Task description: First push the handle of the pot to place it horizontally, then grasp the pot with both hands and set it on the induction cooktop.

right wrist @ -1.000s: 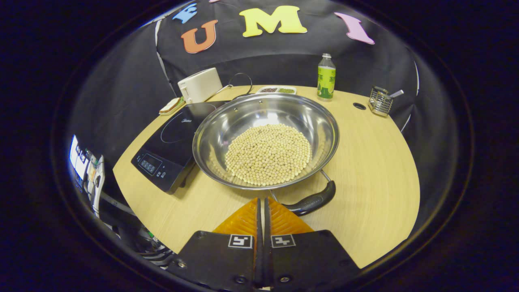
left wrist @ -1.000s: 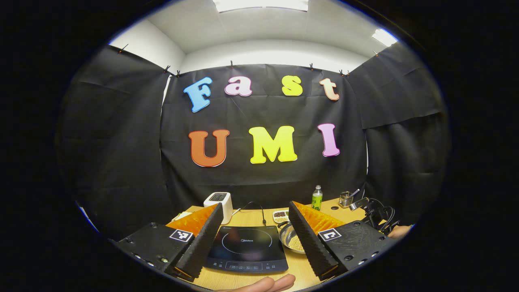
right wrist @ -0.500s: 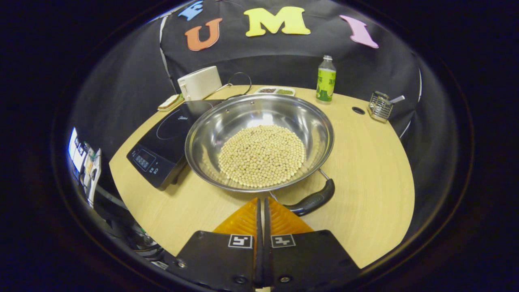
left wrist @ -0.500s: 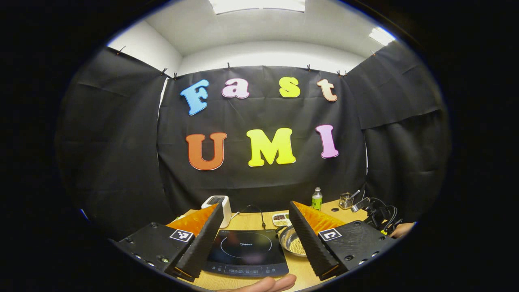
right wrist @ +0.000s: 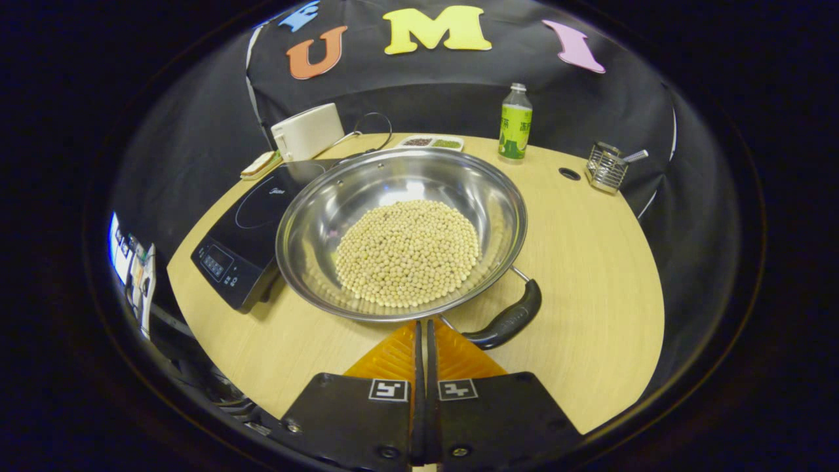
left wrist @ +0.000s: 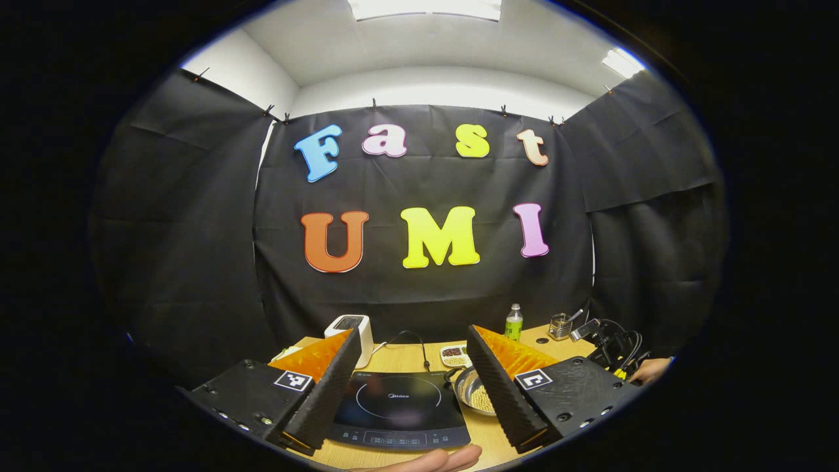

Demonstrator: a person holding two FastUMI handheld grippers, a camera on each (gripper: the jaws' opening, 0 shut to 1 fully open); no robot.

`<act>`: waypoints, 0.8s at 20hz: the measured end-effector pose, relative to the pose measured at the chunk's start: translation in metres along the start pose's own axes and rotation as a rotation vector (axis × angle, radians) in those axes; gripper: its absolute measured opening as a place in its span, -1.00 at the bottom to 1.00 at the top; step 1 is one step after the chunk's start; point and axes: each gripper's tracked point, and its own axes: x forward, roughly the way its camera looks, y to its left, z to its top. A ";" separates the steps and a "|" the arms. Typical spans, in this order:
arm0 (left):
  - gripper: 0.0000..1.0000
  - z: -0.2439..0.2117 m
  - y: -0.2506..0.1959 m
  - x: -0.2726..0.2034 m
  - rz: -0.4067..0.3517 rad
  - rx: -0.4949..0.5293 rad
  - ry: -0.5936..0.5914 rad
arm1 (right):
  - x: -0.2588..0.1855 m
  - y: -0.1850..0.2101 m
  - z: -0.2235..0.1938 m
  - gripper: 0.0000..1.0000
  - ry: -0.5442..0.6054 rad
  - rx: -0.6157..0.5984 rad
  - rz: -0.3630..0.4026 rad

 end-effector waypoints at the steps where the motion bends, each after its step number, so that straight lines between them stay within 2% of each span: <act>1: 0.92 0.000 0.001 0.002 0.000 -0.001 -0.001 | 0.002 -0.002 0.001 -0.92 0.005 0.001 0.000; 3: 0.92 0.000 0.003 0.005 -0.002 -0.006 -0.001 | 0.007 -0.010 0.002 -0.98 0.015 -0.006 -0.003; 4: 0.92 -0.001 0.004 0.006 -0.005 -0.009 -0.003 | 0.008 -0.015 0.004 -0.92 0.013 -0.010 -0.009; 9: 0.92 -0.010 0.011 0.013 -0.013 -0.017 0.026 | 0.015 -0.038 0.015 -0.93 0.019 0.001 -0.037; 10: 0.92 -0.010 0.014 0.014 -0.008 -0.022 0.026 | 0.017 -0.044 0.017 -0.99 0.018 0.003 -0.044; 11: 0.92 -0.010 0.015 0.017 -0.005 -0.025 0.025 | 0.019 -0.048 0.019 -0.92 0.019 0.008 -0.047; 16: 0.93 -0.022 0.017 0.028 -0.003 -0.051 0.052 | 0.031 -0.067 0.028 -0.93 0.033 0.001 -0.067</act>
